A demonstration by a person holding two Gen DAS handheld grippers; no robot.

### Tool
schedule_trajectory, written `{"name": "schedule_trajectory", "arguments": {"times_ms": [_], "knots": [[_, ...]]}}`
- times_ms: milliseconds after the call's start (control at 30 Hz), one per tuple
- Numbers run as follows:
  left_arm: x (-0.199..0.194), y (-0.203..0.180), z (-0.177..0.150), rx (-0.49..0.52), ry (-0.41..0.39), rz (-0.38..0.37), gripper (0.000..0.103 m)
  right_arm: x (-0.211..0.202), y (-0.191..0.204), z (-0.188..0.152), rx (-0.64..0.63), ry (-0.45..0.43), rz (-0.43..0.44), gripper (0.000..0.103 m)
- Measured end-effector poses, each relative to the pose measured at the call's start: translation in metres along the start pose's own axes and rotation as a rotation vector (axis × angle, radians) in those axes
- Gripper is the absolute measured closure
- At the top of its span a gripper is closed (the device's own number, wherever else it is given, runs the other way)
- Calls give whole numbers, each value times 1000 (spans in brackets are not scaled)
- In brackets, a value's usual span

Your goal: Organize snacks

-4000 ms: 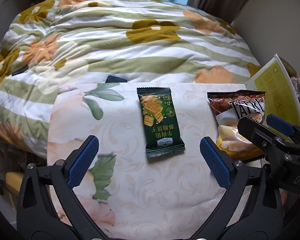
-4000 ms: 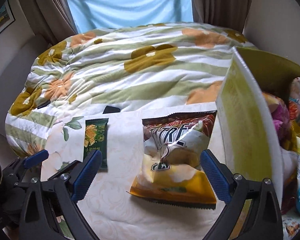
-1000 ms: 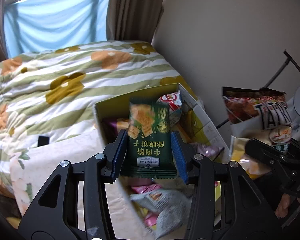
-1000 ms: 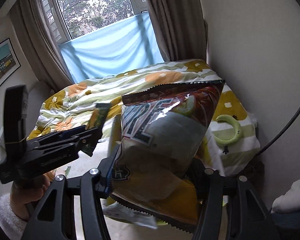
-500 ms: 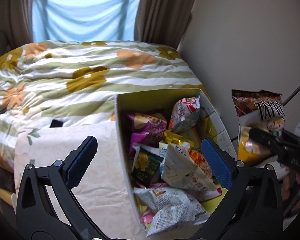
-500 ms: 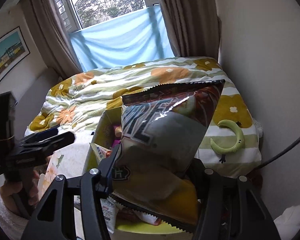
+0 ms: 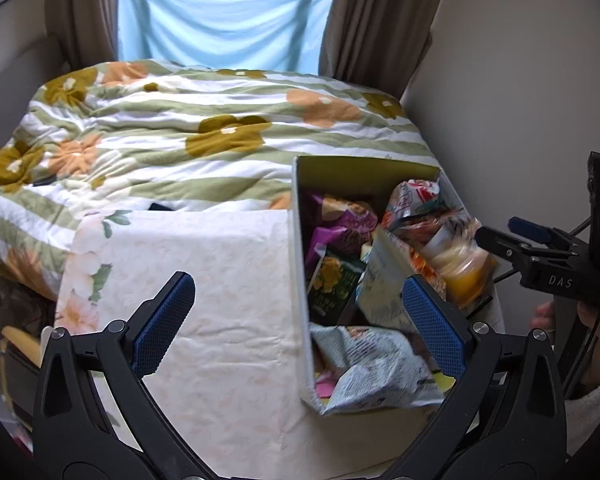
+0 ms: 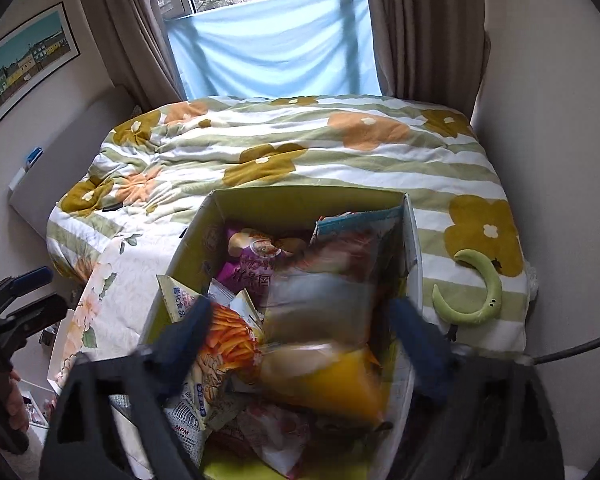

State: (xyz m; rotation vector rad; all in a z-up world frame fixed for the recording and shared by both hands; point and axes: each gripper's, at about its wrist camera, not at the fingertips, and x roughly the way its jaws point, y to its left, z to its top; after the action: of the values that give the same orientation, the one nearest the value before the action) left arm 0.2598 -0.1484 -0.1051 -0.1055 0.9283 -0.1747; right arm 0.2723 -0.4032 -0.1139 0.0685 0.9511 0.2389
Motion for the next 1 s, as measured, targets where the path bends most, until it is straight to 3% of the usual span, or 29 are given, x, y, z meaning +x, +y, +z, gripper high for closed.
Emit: {"name": "schedule_trajectory", "arguments": {"times_ms": [133,367,533,767,1000], "knots": [[-10,8,-15,-12,-7,18,0,-14,7,-19,7,-42,-80,4],[-41,19,-31,-9,-46,10,0,-45,24,-37,29,-76,-80,4],[-86,27,-40,28,-126,36,0,-83,47,-51,43,-137,-108,4],[-165,42,-67,56,-264,127,0,-143,91,-81,81,-233,-167,4],[-208,48,-102,91,-334,143,0,-176,137,-114,55,-291,-192,5]]}}
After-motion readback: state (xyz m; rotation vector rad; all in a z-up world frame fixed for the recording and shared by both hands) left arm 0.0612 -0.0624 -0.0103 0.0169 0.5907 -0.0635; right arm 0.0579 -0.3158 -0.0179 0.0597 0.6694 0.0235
